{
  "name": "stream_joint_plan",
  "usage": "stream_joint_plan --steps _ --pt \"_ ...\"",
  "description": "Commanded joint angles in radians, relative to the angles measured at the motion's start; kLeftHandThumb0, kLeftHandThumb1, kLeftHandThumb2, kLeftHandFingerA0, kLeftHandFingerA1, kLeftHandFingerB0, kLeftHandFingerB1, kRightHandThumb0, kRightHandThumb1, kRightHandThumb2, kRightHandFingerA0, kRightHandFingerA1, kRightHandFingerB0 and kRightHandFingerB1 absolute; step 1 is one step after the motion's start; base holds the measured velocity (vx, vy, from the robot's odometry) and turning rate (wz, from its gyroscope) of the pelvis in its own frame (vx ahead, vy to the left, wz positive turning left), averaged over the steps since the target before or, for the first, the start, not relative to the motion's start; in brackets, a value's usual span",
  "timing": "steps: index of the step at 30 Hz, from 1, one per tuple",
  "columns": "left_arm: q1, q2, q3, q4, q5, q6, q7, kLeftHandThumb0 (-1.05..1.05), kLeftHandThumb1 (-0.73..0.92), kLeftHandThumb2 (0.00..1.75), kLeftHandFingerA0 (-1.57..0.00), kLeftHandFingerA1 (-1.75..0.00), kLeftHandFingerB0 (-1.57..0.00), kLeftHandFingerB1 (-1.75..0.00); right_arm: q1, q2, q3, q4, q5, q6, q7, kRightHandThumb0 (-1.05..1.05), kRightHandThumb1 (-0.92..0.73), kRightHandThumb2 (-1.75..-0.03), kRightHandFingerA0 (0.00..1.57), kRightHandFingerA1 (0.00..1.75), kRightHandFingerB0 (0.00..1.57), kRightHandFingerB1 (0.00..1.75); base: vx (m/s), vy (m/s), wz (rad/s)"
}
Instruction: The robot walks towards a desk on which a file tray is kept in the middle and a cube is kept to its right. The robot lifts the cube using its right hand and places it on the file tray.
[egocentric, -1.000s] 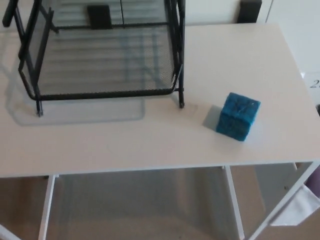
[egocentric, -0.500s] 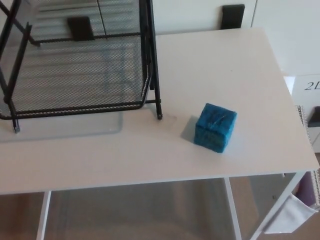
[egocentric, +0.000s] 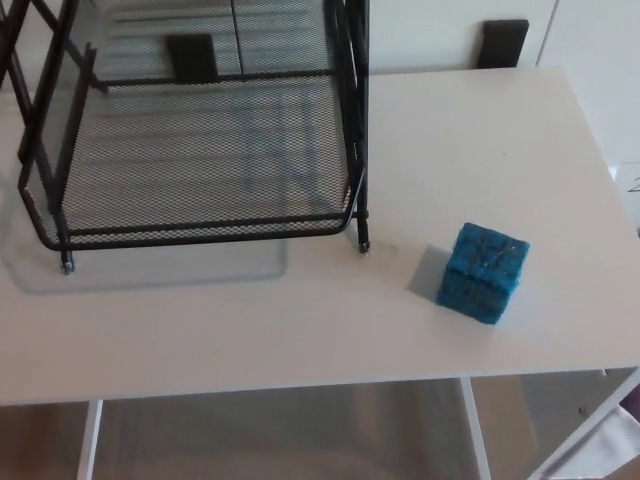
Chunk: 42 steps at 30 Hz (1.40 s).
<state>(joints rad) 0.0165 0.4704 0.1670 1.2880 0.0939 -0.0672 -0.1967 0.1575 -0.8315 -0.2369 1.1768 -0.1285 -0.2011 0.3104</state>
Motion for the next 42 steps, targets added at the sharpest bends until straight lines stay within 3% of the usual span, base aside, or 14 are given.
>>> stream_joint_plan --steps 1,16,17,21,22,23,24,27,31,33,35,39,40,42 --pt "0.014 0.031 0.050 -0.017 -0.059 -0.029 -0.026 -1.05 0.55 1.41 -0.49 -0.99 -0.22 -0.83 -0.027 0.024 -0.144 0.007 0.191 0.015 0.148 -0.54 -0.46 -0.82 0.30 0.55 0.01 0.20 0.00 0.000 0.00" --pt "0.013 0.046 0.095 -0.018 -0.070 -0.017 -0.037 -1.05 0.61 1.43 -0.49 -1.00 -0.22 -0.83 -0.069 0.021 -0.288 -0.161 0.268 -0.029 0.155 -0.56 -0.56 -0.61 0.26 0.51 0.00 0.13 0.00 -0.001 0.02" --pt "0.013 0.048 0.093 -0.014 -0.069 -0.024 -0.043 -1.05 0.70 1.29 -0.43 -1.17 -0.16 -1.03 -0.080 0.013 -0.293 -0.208 0.278 0.013 0.163 -0.63 -0.52 -0.74 0.15 0.49 0.00 0.04 -0.02 0.003 -0.18" --pt "0.024 0.037 0.095 -0.018 -0.076 -0.022 -0.035 -1.05 0.60 1.43 -0.47 -0.99 -0.22 -0.82 -0.191 -0.027 -0.279 -0.492 0.295 0.157 0.168 -0.83 -0.45 -0.78 0.06 0.37 0.00 0.05 -0.06 0.064 -0.07" --pt "0.030 0.035 0.096 -0.021 -0.077 -0.022 -0.033 -1.05 0.59 1.42 -0.52 -1.00 -0.25 -0.84 -0.268 -0.025 -0.250 -0.557 0.265 0.135 0.132 -0.87 -0.47 -0.85 0.08 0.70 0.00 0.42 -0.04 0.166 -0.13" --pt "0.028 0.029 0.095 -0.013 -0.075 -0.026 -0.026 -1.05 0.66 1.25 -0.52 -1.13 -0.19 -0.95 -0.337 -0.020 -0.228 -0.634 0.246 0.147 0.098 -0.92 -0.51 -0.56 0.02 1.06 0.00 0.75 0.05 0.209 -0.19" --pt "0.017 0.026 0.093 -0.004 -0.073 -0.010 -0.021 -1.00 0.58 1.39 -0.53 -1.01 -0.24 -0.86 -0.385 -0.023 -0.204 -0.723 0.237 0.216 0.089 -1.01 -0.49 -0.88 0.05 0.85 0.00 0.54 0.02 0.268 -0.20" --pt "0.014 0.022 0.091 -0.001 -0.072 -0.011 -0.029 -1.05 0.52 1.39 -0.53 -1.02 -0.23 -0.85 -0.496 -0.016 -0.130 -0.884 0.219 0.291 0.114 -0.74 -0.37 -0.81 0.05 0.57 0.03 0.26 0.02 0.399 -0.28" --pt "0.012 0.019 0.083 0.003 -0.066 -0.011 -0.036 -1.05 0.53 1.39 -0.52 -1.00 -0.26 -0.86 -0.564 0.012 0.029 -1.133 0.154 0.402 0.179 -0.95 -0.55 -0.94 0.00 0.18 0.00 0.06 0.02 0.245 -0.02" --pt "0.017 0.020 0.081 0.000 -0.066 -0.012 -0.046 -1.05 0.53 1.38 -0.52 -0.99 -0.26 -0.85 -0.586 0.045 0.071 -1.165 0.149 0.399 0.188 -0.84 -0.61 -0.59 0.00 0.25 0.00 0.09 -0.01 0.018 0.03" --pt "0.018 0.017 0.083 0.000 -0.069 -0.012 -0.044 -1.05 0.52 1.37 -0.52 -0.99 -0.24 -0.85 -0.627 0.070 0.141 -1.202 0.110 0.450 0.203 -0.86 -0.51 -0.91 0.00 0.13 0.00 0.10 0.00 -0.042 0.04" --pt "0.028 -0.004 0.081 -0.003 -0.069 -0.012 -0.032 -1.05 0.53 1.36 -0.56 -1.01 -0.26 -0.85 -0.684 0.130 0.257 -1.215 0.004 0.481 0.196 -0.80 -0.47 -0.89 0.00 0.17 0.00 0.15 0.00 -0.156 0.06" --pt "0.036 -0.006 0.078 -0.007 -0.068 -0.017 -0.032 -0.80 0.57 1.43 -0.43 -0.92 0.00 -0.72 -0.696 0.137 0.276 -1.208 -0.015 0.483 0.194 -0.79 -0.58 -0.61 0.00 0.28 0.00 0.12 0.00 -0.227 0.24" --pt "0.050 -0.008 0.079 -0.004 -0.068 -0.029 -0.035 -1.05 0.52 1.37 -0.57 -1.02 -0.27 -0.87 -0.722 0.142 0.312 -1.176 -0.045 0.470 0.203 -0.80 -0.47 -0.90 0.00 0.20 0.00 0.15 -0.01 -0.258 0.24"
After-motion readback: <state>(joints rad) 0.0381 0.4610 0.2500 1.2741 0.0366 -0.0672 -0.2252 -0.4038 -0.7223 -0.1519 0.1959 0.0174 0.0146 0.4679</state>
